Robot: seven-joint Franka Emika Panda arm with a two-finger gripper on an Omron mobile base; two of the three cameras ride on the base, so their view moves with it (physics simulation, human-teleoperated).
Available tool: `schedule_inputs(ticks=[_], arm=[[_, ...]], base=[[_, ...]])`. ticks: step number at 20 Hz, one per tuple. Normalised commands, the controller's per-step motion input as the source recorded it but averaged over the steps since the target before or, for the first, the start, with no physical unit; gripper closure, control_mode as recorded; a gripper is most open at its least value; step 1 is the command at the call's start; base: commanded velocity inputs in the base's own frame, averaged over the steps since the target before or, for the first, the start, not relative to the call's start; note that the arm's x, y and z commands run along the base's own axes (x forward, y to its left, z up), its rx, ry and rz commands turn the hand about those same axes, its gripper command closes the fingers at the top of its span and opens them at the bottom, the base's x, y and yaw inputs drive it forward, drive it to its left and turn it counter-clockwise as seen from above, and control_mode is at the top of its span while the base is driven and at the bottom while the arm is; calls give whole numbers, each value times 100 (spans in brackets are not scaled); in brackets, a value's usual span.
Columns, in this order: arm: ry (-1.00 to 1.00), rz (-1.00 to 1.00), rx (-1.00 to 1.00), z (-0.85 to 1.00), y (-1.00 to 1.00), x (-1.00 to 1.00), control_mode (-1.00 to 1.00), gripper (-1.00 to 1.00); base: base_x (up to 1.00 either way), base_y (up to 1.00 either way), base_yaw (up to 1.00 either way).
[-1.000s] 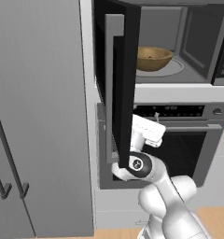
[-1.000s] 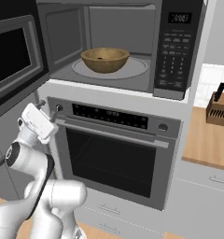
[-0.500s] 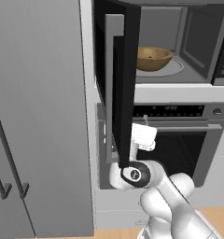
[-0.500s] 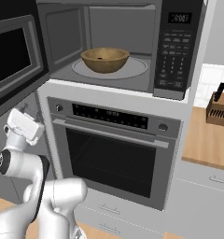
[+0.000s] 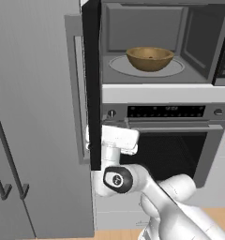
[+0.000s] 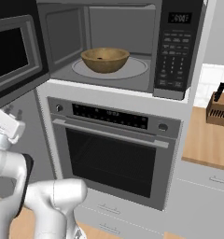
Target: Pick the avocado from the sink and place it in the bowl. Then pick the bowl and place it in the microwave. Then close the microwave door and press the start button.
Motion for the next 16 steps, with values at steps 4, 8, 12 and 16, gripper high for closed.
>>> schedule_inputs(ticks=[4,8,12,16], arm=[[-4,-14,6,-7,66,-15,-100,-100],[-8,-9,6,-42,36,-18,-100,-100],[-11,-8,10,-32,69,-1,-100,-100],[-11,-9,14,13,58,-4,-100,-100]], base=[[0,0,0],[0,0,0],[0,0,0],[0,0,0]])
